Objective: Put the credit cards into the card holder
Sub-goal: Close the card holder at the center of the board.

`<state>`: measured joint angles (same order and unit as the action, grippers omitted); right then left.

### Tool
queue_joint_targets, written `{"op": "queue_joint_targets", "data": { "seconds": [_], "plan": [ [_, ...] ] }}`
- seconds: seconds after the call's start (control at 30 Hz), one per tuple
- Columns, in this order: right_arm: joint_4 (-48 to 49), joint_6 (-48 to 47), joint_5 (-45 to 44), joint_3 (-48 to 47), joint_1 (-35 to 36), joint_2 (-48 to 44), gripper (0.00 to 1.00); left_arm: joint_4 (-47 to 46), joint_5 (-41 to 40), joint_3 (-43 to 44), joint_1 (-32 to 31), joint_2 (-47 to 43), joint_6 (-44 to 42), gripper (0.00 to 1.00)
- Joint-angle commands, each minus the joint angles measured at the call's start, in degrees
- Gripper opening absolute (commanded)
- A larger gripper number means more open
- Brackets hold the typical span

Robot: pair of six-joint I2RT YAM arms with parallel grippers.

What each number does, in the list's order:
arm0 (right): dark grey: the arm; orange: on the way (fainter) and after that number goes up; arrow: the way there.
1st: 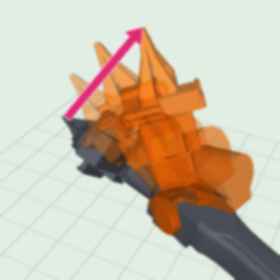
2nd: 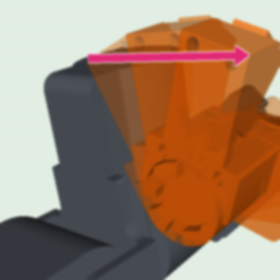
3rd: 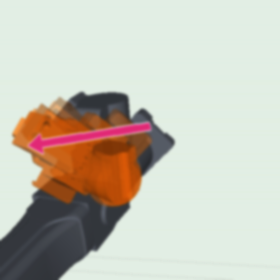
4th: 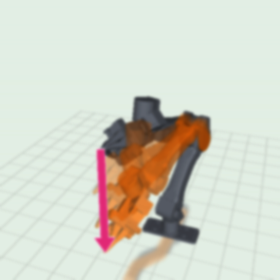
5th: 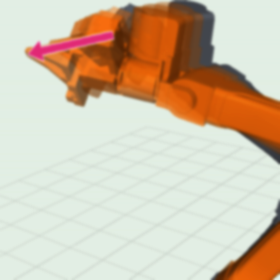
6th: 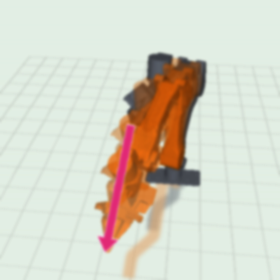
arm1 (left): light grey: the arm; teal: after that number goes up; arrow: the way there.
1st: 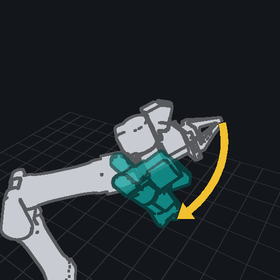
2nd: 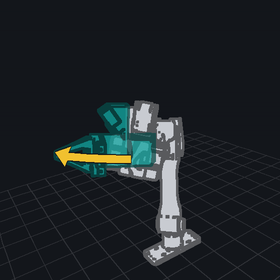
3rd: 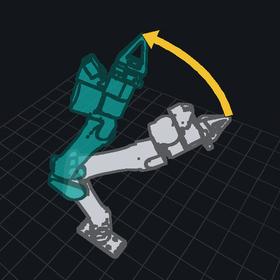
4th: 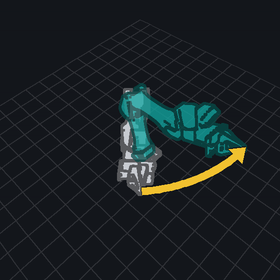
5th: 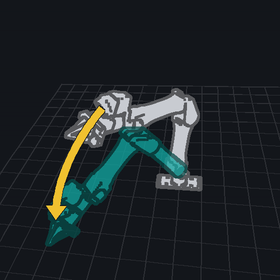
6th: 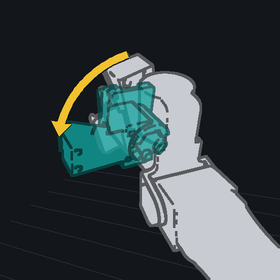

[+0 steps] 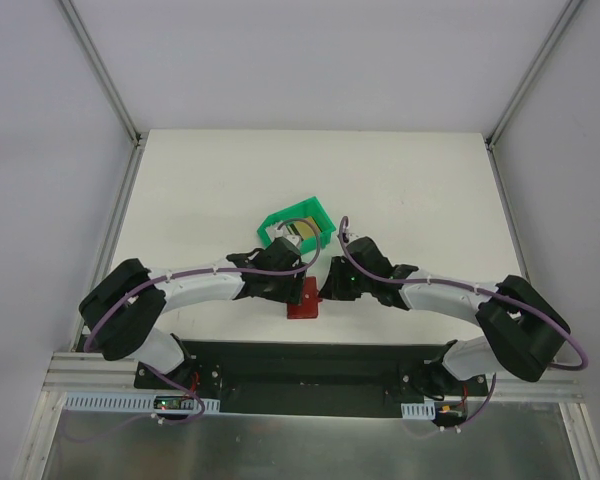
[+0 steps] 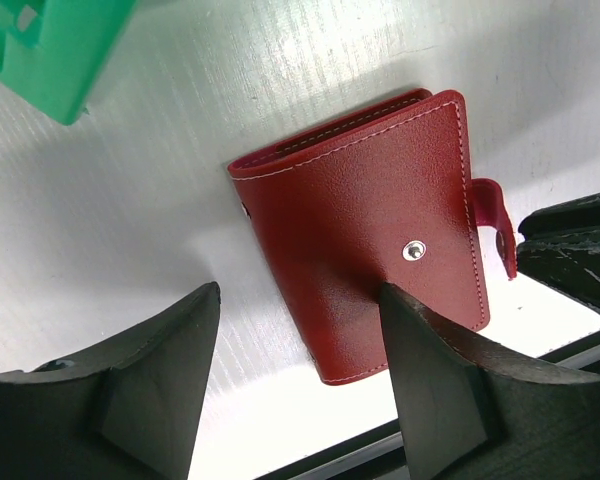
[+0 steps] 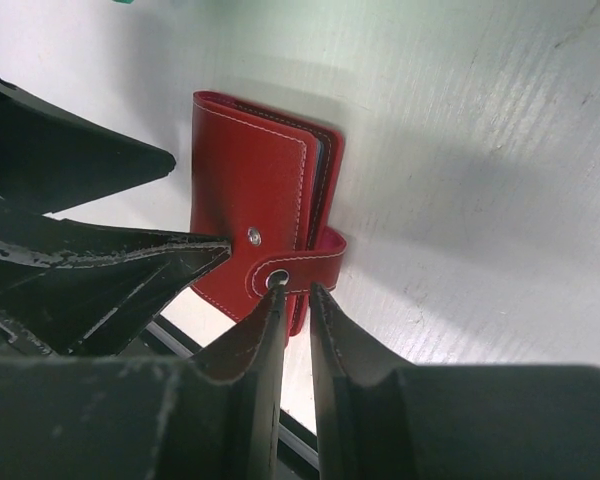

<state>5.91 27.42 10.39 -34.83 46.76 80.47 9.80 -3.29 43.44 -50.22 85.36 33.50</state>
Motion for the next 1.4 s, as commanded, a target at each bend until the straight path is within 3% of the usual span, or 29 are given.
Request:
{"op": "queue_joint_targets", "data": {
  "seconds": [0.0,0.13,0.23,0.57,0.97,1.07,1.37],
  "plan": [
    [1.74,-0.09,0.77,-2.35,0.35,0.39,0.18,3.12,-1.99,0.59,-0.06,1.56,-0.01,0.63],
    [3.05,0.0,1.12,-2.43,0.43,1.01,0.18,2.94,-1.28,-0.02,0.03,2.79,1.04,0.59],
    [3.05,-0.17,1.56,-3.05,0.43,1.88,0.18,2.59,-0.93,-0.72,-0.06,3.14,1.4,0.46],
    [3.76,-0.44,2.7,-4.63,0.87,4.96,0.18,1.45,-0.58,-1.78,0.03,3.5,2.45,0.44],
    [3.93,-0.44,3.41,-6.39,1.49,8.57,0.18,0.22,-0.23,-2.31,0.03,2.35,4.38,0.54],
    [3.85,-0.35,3.49,-6.57,1.49,8.92,0.18,-0.49,0.04,-2.4,0.03,1.91,4.39,0.48],
    [1.65,-0.96,1.92,-7.09,1.58,7.16,0.18,-0.49,-0.67,-3.18,0.03,2.0,5.44,0.47]
  ]
}}
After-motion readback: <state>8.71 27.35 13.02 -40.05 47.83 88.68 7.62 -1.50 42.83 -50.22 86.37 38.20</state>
